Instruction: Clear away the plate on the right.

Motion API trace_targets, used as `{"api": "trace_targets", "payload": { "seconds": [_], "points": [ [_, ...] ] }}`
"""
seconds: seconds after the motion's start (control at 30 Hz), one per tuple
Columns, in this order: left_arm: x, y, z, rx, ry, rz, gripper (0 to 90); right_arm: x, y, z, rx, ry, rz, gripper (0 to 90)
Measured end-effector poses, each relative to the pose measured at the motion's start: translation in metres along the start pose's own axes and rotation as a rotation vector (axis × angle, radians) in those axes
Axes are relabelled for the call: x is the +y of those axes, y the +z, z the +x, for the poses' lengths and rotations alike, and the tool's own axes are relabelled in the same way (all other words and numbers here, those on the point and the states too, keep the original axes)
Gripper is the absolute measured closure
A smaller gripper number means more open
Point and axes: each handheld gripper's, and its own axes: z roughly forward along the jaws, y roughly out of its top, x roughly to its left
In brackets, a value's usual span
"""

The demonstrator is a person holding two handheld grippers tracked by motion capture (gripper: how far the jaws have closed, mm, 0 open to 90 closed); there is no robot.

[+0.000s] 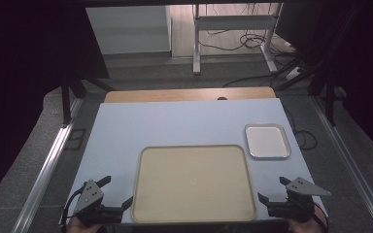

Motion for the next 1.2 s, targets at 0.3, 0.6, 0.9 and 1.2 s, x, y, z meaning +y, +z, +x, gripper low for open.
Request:
{"api": "trace_targets", "payload": {
  "seconds": [0.3,0.6,0.9,1.2],
  "points": [
    [0.000,-0.001,0.001,-0.002,-0.007,-0.004,0.1,0.002,-0.001,-0.001,0.000,0.009,-0.016,4.3],
    [0.000,-0.001,0.000,-0.001,-0.002,-0.001,0.1,0.006,0.000,-0.005,0.010,0.039,-0.018,5.4],
    [0.000,-0.001,0.000,0.001,0.001,0.000,0.1,0.012,0.004,-0.013,0.012,0.036,-0.034,4.7],
    [-0.001,-0.001,0.000,0.001,0.001,0.000,0.1,0.018,0.006,-0.021,0.002,0.039,-0.029,4.7]
  ]
}}
